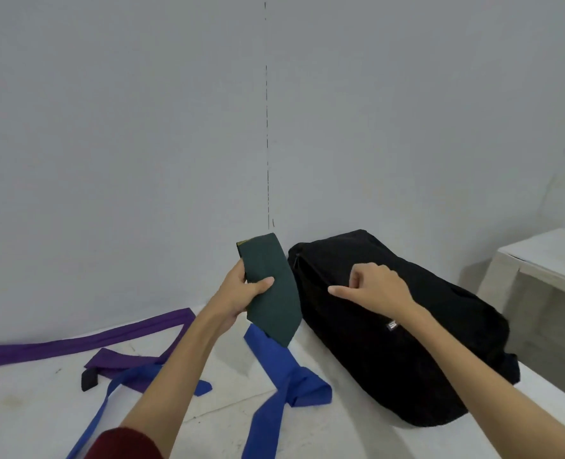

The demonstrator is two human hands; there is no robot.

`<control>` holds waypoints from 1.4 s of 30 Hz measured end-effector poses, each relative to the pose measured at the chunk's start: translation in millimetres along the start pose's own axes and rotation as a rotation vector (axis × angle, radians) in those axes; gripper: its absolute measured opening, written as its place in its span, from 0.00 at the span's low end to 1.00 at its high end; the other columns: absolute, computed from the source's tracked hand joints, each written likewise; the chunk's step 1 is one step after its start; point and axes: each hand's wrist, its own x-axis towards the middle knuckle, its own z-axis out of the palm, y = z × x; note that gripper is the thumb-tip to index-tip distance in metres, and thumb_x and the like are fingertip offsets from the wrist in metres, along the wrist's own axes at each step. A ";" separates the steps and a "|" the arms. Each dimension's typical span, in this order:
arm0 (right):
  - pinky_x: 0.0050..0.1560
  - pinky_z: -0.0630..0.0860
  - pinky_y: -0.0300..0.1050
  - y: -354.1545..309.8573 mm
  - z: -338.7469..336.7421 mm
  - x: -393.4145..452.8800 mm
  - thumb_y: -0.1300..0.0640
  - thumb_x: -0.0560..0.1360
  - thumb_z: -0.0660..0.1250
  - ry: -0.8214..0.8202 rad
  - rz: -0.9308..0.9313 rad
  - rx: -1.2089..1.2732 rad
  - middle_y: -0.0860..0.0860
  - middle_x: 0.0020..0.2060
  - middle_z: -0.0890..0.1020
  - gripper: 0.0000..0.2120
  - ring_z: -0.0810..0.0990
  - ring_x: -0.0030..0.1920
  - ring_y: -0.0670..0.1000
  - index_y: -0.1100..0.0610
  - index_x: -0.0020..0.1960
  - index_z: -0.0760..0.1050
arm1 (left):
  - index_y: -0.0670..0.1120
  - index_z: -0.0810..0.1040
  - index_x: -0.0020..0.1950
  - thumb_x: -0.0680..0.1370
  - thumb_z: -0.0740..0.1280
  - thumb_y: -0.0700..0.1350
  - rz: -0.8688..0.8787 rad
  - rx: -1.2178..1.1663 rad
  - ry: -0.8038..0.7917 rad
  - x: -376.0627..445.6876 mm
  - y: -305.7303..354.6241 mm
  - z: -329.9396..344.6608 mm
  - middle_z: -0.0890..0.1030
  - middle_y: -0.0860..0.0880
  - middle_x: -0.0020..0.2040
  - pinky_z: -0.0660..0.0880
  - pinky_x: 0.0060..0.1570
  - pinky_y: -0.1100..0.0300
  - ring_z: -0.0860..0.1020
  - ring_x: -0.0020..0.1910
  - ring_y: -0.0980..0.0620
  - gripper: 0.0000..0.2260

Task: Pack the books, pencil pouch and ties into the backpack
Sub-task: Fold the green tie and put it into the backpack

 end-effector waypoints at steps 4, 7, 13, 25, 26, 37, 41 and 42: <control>0.38 0.66 0.43 32.6 -1.3 2.3 0.46 0.71 0.68 -0.117 -0.066 -0.543 0.49 0.41 0.77 0.16 0.73 0.40 0.51 0.53 0.47 0.64 | 0.46 0.71 0.65 0.76 0.66 0.35 -0.150 -0.068 -0.149 3.9 -15.2 25.1 0.80 0.47 0.59 0.79 0.45 0.59 0.80 0.54 0.49 0.19; 0.36 0.65 0.42 46.0 -4.6 8.2 0.51 0.71 0.66 -0.053 -0.062 -0.388 0.50 0.42 0.78 0.09 0.73 0.40 0.52 0.54 0.44 0.68 | 0.44 0.72 0.64 0.76 0.66 0.35 -0.250 -0.091 -0.231 10.7 -23.5 47.4 0.81 0.46 0.55 0.78 0.44 0.60 0.81 0.50 0.49 0.17; 0.39 0.74 0.43 61.6 -32.9 27.8 0.58 0.66 0.69 -0.039 -0.091 0.073 0.44 0.29 0.75 0.08 0.77 0.32 0.50 0.52 0.34 0.70 | 0.45 0.78 0.54 0.77 0.65 0.36 -0.380 -0.055 -0.407 27.8 -27.9 84.5 0.84 0.50 0.43 0.77 0.38 0.64 0.82 0.40 0.55 0.08; 0.25 0.68 0.34 68.5 -42.5 33.3 0.65 0.68 0.67 -0.284 -0.288 0.305 0.51 0.23 0.77 0.09 0.73 0.19 0.46 0.57 0.38 0.67 | 0.34 0.69 0.65 0.74 0.54 0.26 -0.212 -0.335 0.113 108.2 -54.5 155.3 0.79 0.42 0.45 0.76 0.30 0.61 0.78 0.41 0.48 0.20; 0.25 0.68 0.34 69.4 -42.8 33.8 0.65 0.68 0.67 -0.294 -0.300 0.312 0.51 0.23 0.77 0.09 0.73 0.19 0.46 0.58 0.38 0.67 | 0.35 0.68 0.66 0.74 0.55 0.25 -0.195 -0.340 0.130 108.5 -56.6 157.3 0.79 0.42 0.47 0.77 0.32 0.61 0.79 0.42 0.48 0.20; 0.23 0.69 0.37 71.7 -37.7 53.4 0.68 0.67 0.67 -0.428 -0.354 0.370 0.51 0.21 0.76 0.09 0.72 0.18 0.50 0.59 0.37 0.67 | 0.49 0.75 0.55 0.66 0.73 0.40 0.044 0.170 0.014 49.9 -74.3 170.5 0.81 0.48 0.51 0.77 0.53 0.57 0.80 0.52 0.52 0.20; 0.23 0.68 0.37 69.7 -35.1 52.7 0.68 0.67 0.66 -0.418 -0.370 0.369 0.52 0.21 0.76 0.10 0.72 0.18 0.50 0.58 0.37 0.66 | 0.51 0.74 0.50 0.69 0.69 0.33 0.124 0.246 0.190 44.9 -76.5 187.6 0.80 0.49 0.48 0.75 0.48 0.64 0.78 0.48 0.53 0.16; 0.23 0.69 0.37 70.0 -35.7 53.0 0.68 0.67 0.66 -0.410 -0.372 0.371 0.53 0.21 0.76 0.10 0.72 0.18 0.50 0.58 0.37 0.66 | 0.49 0.75 0.51 0.69 0.69 0.32 0.120 0.229 0.252 45.6 -75.3 190.9 0.80 0.49 0.48 0.75 0.47 0.65 0.78 0.48 0.53 0.16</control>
